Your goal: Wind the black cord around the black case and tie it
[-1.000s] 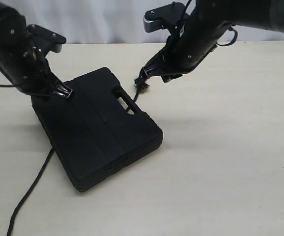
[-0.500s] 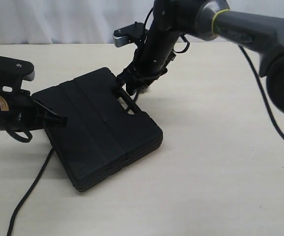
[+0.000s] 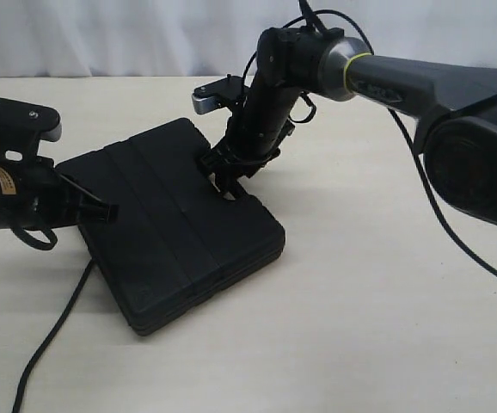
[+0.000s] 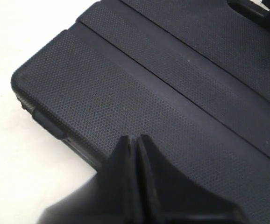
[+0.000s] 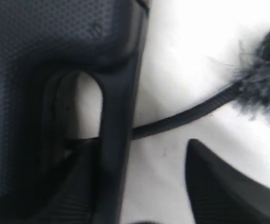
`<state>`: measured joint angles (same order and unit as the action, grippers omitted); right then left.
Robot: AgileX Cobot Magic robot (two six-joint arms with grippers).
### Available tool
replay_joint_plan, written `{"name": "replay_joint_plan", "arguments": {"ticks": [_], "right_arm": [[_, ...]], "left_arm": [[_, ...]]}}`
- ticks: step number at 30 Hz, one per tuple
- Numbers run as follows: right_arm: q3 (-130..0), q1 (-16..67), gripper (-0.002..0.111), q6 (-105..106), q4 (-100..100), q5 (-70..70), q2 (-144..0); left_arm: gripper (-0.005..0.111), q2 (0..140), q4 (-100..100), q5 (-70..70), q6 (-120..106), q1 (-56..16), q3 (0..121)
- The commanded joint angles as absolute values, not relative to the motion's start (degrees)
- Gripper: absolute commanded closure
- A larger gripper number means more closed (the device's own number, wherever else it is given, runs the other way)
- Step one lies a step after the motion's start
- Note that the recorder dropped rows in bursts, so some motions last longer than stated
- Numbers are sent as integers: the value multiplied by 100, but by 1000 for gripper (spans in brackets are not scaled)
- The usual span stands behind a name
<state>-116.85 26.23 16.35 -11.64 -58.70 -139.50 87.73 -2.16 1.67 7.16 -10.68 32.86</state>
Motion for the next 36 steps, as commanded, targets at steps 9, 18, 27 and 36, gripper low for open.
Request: {"name": "replay_joint_plan", "arguments": {"ticks": [9, 18, 27, 36], "right_arm": [[-11732, 2608, 104, 488, -631, -5787, -13978], [-11732, 2608, 104, 189, -692, -6050, -13905], [-11381, 2608, 104, -90, -684, -6157, -13556], [-10411, 2608, 104, -538, -684, -5358, -12858]], "left_arm": [[107, 9754, -181, 998, 898, -1070, 3284], [107, 10467, -293, 1017, 883, -1070, 3736], [107, 11102, -547, -112, 710, -985, 5044], [107, 10913, -547, -1373, 582, -501, 6019]]}}
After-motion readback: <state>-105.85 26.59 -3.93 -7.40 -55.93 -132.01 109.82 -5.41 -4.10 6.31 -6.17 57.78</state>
